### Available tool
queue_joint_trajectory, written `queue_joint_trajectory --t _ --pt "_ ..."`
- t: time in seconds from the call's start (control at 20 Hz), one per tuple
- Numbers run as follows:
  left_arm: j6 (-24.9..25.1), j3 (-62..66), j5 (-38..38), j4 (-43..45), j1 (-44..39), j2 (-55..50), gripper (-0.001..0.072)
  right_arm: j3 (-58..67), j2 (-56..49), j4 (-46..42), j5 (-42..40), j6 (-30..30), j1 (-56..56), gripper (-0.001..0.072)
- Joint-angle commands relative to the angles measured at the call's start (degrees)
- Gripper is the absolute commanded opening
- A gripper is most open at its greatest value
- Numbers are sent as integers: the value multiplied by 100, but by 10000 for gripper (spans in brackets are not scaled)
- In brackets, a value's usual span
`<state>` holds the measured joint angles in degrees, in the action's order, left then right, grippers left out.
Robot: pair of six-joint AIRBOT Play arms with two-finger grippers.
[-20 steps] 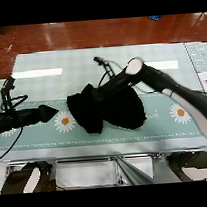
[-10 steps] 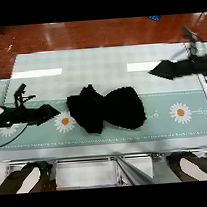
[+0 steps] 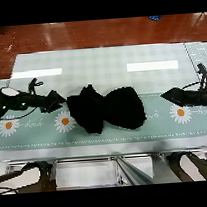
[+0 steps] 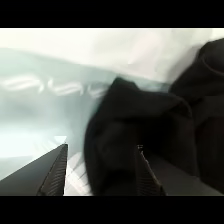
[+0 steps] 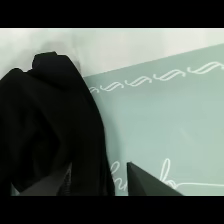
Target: Fold the shirts.
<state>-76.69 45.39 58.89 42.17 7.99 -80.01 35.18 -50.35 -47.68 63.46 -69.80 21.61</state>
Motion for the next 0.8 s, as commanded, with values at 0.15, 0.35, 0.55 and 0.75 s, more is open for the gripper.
queue_joint_trajectory --t 0.15,0.35,0.55,0.75 --pt "-402 802 9 157 -544 -994 508 -116 57 125 48 52 48 410" --pt "-457 1047 138 216 -837 -1296 505 -116 57 120 50 52 48 410" --pt "-90 1270 398 221 -1027 -1329 16 -168 52 -404 328 0 48 410" --pt "-90 1473 660 286 -1005 -1314 16 -927 52 -514 634 -271 -13 409"
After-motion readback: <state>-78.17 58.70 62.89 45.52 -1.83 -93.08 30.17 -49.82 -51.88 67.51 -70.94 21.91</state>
